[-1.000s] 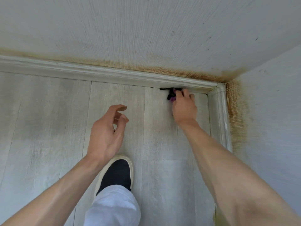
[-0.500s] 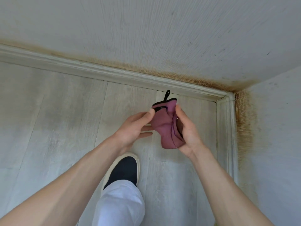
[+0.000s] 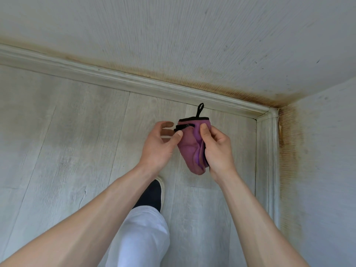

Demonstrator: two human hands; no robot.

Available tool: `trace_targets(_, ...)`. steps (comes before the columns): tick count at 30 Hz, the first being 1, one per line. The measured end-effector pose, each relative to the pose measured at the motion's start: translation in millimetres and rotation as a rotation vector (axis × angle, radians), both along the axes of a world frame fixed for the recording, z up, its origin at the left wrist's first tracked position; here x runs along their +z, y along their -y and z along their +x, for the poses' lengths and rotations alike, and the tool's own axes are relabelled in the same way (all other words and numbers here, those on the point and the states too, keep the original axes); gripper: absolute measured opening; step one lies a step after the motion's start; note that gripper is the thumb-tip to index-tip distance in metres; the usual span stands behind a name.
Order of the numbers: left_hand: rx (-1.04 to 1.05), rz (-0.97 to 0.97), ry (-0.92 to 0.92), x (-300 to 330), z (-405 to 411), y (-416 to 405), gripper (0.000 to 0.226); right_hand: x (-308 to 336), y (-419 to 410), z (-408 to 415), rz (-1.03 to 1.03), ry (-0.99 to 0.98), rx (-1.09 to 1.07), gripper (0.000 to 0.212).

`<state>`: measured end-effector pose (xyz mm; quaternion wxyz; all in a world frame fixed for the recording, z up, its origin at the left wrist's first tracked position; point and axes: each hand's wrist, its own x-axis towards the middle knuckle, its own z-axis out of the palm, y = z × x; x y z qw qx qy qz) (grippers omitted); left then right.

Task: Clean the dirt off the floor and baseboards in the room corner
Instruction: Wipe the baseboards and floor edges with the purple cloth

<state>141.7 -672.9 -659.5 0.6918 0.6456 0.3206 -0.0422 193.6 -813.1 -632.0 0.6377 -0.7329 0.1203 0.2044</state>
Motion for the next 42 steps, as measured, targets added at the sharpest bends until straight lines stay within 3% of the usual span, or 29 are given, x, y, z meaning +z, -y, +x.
trace_targets(1,0.004,0.058,-0.017,1,-1,1,0.030,0,0,-1,-0.004,0.015,-0.015,0.020)
trace_targets(3,-0.061,-0.014,-0.018,4,-4,4,0.040,2,2,-3,-0.018,0.053,0.079,0.014)
trace_targets(7,-0.107,-0.270,-0.043,6,-10,5,0.061,4,10,-9,0.032,0.040,0.327,0.042)
trace_targets(12,0.028,-0.349,-0.076,0,-17,-1,0.031,5,6,-15,0.078,0.029,0.252,0.051)
trace_targets(15,0.154,-0.340,-0.035,1,-16,-10,0.022,-1,8,-12,0.151,-0.043,0.019,0.046)
trace_targets(18,0.137,-0.163,-0.021,-4,-12,-31,0.017,-22,17,-17,0.124,-0.154,-0.162,0.043)
trace_targets(22,-0.195,0.318,-0.282,-33,-12,-55,0.036,-62,26,-36,-0.290,-0.237,-0.118,0.038)
trace_targets(27,-0.177,0.476,-0.234,-50,-22,-55,0.039,-78,15,-54,-0.534,-0.078,0.170,0.024)
trace_targets(33,-0.131,0.606,-0.149,-55,-40,-59,0.013,-90,-1,-68,-0.678,0.047,0.169,0.016)
trace_targets(39,-0.191,0.295,-0.028,-50,-38,-63,0.006,-82,3,-67,-0.538,-0.054,0.127,0.009)
trace_targets(42,-0.303,0.163,0.034,-43,-34,-62,0.009,-75,3,-57,-0.541,-0.071,0.104,0.026)
